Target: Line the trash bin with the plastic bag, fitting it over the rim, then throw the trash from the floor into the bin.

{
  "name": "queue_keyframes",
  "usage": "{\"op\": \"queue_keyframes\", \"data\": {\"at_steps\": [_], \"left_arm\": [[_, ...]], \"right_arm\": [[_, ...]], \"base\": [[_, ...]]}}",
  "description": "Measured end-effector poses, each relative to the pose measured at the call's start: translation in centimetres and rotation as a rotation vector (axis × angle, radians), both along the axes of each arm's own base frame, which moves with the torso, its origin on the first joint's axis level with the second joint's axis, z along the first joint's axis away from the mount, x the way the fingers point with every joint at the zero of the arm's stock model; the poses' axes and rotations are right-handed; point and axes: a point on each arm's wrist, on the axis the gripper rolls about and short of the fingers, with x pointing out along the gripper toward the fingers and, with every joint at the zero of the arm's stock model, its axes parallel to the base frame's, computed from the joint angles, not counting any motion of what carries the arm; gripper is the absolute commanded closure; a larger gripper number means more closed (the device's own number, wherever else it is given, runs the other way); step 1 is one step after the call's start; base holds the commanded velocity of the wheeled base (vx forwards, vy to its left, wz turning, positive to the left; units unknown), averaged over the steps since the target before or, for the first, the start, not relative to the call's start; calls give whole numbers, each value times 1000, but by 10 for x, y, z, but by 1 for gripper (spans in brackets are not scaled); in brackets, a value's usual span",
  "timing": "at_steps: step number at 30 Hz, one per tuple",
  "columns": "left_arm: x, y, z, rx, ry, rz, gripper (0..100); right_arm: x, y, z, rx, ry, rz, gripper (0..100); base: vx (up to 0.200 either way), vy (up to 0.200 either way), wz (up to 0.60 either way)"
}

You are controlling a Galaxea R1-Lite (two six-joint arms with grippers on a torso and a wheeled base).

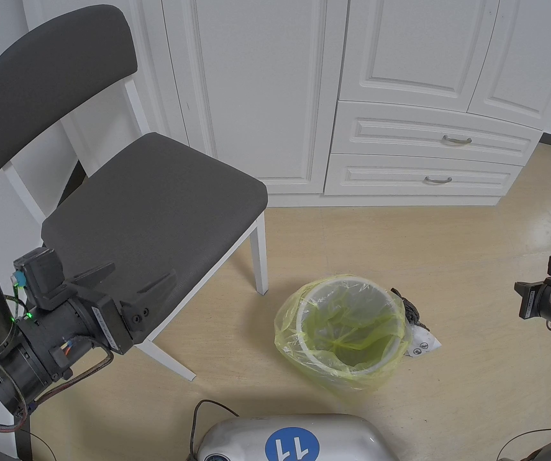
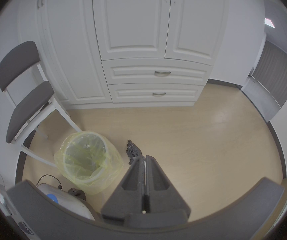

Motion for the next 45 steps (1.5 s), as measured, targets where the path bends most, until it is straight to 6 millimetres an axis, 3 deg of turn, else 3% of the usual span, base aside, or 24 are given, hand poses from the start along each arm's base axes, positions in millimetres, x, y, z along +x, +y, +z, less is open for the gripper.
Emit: {"op": "queue_keyframes", "data": {"at_steps": [14,15,33,45], "left_arm": [[-9,23,-13,122,-76,67,0],[-9,23,-13,126,-77,66,0],[-10,28,-14,194,-101,77,0],[-13,36,-16,277,-118,205,0]], "right_arm": [[24,-4,-33,34,107,-12,100],[26,-5,-35,35,110,-13,0],[66,-23,-110,117,172,-19,0],[62,-24,-124,203,372,-37,0]], "base": [[0,0,0],[0,0,0],[0,0,0],[0,0,0]]}}
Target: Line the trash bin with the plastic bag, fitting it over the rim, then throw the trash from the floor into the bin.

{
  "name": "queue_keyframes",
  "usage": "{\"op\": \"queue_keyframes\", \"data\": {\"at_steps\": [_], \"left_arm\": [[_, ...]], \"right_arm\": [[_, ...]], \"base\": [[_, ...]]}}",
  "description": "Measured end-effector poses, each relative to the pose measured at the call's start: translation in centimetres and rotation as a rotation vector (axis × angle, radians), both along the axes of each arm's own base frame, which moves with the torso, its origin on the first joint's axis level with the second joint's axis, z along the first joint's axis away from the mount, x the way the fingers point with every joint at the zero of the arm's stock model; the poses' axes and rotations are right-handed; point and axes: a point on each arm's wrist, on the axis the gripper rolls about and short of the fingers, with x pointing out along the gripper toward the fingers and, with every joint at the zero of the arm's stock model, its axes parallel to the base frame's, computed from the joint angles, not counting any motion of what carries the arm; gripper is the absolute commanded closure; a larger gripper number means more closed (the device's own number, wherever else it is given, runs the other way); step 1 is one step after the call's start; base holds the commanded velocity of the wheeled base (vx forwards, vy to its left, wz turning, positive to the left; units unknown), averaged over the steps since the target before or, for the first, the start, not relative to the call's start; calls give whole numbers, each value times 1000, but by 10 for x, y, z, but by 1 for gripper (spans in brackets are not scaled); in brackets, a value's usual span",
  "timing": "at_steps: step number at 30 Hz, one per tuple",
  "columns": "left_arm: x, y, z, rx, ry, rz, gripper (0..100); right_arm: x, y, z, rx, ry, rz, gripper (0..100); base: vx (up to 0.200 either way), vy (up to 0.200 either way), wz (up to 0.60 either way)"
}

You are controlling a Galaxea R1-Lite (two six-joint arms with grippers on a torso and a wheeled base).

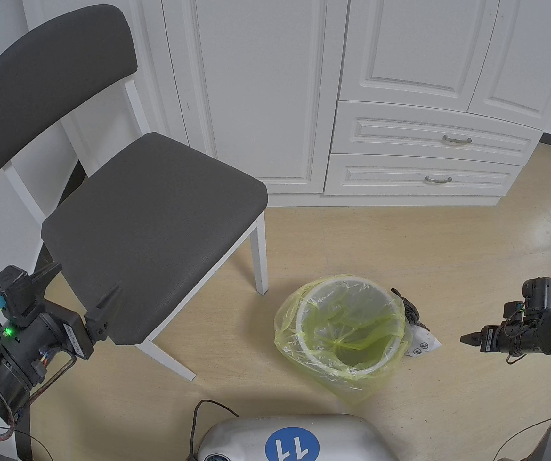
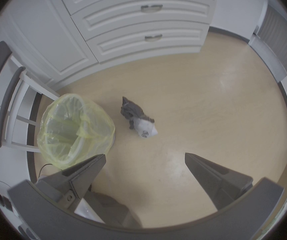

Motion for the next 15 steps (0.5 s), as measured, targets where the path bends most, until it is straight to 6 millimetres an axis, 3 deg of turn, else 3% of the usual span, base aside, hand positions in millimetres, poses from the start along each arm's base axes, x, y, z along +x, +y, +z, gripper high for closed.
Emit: {"op": "queue_keyframes", "data": {"at_steps": [5,11,15], "left_arm": [[-7,10,2,56,-21,100,0],[-24,30,7,92,-35,196,0],[-40,41,9,80,-56,227,0]], "right_arm": [[0,0,10,40,76,-5,0],[13,-1,27,46,34,0,0],[26,-3,24,52,28,-1,0]], "base": [[0,0,0],[0,0,0],[0,0,0]]}}
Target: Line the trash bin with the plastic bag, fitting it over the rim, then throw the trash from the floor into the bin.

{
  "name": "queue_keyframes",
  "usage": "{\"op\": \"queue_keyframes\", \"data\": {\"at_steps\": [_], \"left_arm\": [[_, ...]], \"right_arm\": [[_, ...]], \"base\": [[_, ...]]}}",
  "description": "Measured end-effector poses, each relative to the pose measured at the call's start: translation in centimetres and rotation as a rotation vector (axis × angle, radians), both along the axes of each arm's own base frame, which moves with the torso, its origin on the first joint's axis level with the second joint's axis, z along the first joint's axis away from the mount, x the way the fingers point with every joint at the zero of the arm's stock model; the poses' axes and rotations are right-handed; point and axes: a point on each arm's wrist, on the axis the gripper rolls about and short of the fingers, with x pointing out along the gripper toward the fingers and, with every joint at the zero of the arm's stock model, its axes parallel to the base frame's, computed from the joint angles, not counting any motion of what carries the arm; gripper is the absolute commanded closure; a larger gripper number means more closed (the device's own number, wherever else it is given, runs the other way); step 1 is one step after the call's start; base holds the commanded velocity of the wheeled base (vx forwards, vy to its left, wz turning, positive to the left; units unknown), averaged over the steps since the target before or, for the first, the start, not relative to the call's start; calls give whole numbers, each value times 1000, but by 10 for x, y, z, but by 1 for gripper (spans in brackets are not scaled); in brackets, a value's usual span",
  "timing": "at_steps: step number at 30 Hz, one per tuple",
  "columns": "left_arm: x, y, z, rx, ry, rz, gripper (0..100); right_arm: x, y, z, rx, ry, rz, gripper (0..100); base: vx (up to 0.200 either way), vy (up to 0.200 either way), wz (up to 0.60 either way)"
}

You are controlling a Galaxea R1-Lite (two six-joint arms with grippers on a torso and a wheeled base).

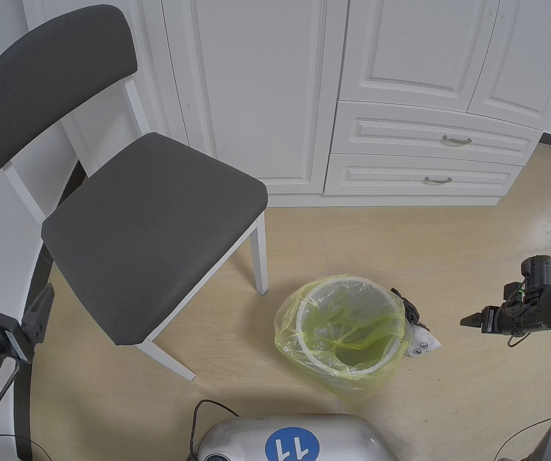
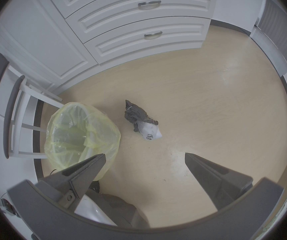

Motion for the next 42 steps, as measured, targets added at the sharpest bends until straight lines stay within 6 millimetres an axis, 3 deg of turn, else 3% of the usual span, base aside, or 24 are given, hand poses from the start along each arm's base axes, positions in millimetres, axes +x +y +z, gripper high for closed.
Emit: {"op": "queue_keyframes", "data": {"at_steps": [10,18,32,36,42], "left_arm": [[-44,26,-5,-68,-88,106,0],[-73,38,-13,-87,-169,258,0],[-104,41,-38,-90,-234,392,0],[-108,40,-50,-103,-232,418,0],[-109,39,-71,-141,-220,445,0]], "right_arm": [[61,-4,-32,31,-6,40,0],[116,6,-59,42,45,108,0],[194,18,-67,20,192,174,0],[207,20,-92,-72,252,208,0],[210,29,-132,-123,315,263,0]], "base": [[0,0,0],[0,0,0],[0,0,0],[0,0,0],[0,0,0]]}}
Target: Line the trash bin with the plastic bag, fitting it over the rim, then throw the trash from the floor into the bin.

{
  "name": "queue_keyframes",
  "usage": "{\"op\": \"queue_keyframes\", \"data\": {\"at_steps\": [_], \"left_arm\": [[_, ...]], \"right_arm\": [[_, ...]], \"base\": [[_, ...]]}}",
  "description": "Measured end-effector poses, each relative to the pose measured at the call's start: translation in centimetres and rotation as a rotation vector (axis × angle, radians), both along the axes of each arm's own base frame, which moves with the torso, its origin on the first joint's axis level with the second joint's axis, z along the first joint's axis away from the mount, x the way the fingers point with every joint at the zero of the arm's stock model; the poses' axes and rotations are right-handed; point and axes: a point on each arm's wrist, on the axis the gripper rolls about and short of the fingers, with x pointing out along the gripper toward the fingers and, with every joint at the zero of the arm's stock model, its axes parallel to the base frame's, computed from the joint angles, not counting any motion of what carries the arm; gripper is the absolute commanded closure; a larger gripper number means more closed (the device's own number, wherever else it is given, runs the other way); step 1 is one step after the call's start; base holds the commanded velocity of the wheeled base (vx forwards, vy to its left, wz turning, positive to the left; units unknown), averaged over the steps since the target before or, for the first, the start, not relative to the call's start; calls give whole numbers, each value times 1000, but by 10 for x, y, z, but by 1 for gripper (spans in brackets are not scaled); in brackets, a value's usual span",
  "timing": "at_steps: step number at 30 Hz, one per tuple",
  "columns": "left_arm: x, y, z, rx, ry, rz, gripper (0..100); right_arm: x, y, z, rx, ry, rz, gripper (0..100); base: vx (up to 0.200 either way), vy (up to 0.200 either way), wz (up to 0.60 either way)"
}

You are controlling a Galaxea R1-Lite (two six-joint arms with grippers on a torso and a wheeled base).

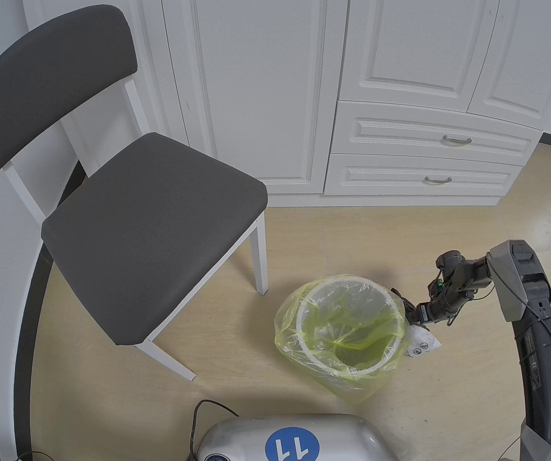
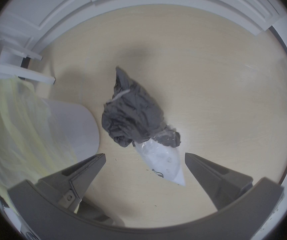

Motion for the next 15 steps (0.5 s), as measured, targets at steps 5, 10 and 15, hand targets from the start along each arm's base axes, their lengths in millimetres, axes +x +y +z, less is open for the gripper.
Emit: {"op": "queue_keyframes", "data": {"at_steps": [5,10,15], "left_arm": [[0,0,-7,-23,-10,6,0],[0,0,-16,-33,57,9,0],[-1,0,-21,-50,66,-2,0]], "right_arm": [[2,7,-18,1,-14,15,0],[5,12,-28,5,-43,26,0],[12,17,-35,-18,-132,48,0]], "base": [[0,0,0],[0,0,0],[0,0,0]]}}
